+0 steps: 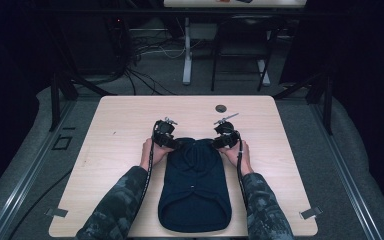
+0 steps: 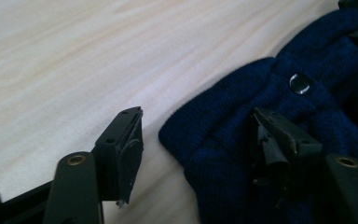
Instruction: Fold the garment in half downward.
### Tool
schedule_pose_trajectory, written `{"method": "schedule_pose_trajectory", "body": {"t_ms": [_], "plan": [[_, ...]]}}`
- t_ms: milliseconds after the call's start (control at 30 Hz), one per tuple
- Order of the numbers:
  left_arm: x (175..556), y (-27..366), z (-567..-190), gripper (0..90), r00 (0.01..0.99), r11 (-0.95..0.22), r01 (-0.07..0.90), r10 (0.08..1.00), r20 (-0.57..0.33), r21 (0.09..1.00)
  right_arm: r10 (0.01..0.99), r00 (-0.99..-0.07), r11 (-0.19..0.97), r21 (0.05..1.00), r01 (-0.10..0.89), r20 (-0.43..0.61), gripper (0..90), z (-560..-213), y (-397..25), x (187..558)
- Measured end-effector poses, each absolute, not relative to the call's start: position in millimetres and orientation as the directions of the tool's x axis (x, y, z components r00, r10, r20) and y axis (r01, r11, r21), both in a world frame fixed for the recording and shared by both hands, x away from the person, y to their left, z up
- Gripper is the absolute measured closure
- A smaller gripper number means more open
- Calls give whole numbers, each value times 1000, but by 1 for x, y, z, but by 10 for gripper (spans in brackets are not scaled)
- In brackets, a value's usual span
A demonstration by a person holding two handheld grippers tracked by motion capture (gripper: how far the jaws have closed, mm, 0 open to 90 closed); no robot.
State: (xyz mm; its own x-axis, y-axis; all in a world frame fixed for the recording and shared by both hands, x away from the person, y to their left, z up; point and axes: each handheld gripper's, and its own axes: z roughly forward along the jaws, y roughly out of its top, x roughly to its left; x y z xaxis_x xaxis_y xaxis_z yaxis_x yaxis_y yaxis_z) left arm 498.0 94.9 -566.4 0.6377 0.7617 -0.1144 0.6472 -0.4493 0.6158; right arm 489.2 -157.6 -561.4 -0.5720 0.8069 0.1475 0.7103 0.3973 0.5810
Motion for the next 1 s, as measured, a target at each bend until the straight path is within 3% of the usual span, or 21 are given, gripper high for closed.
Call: {"method": "schedule_pose_trajectory", "body": {"t_ms": [133, 433, 667, 1000], "plan": [[494, 90, -567, 412, 655, -485, 629, 751, -78, 608, 804, -587, 437, 573, 693, 96, 605, -562, -153, 486], [489, 88, -568, 485, 678, -508, 598, 733, -54, 620, 802, -588, 427, 585, 690, 108, 721, -563, -150, 482], [485, 83, -567, 610, 689, -520, 584, 724, -41, 623, 804, -588, 428, 598, 677, 91, 741, -563, -147, 480], [485, 83, -565, 652, 693, -524, 572, 720, -31, 631, 791, -612, 495, 585, 643, 3, 751, -555, -141, 476]]}}
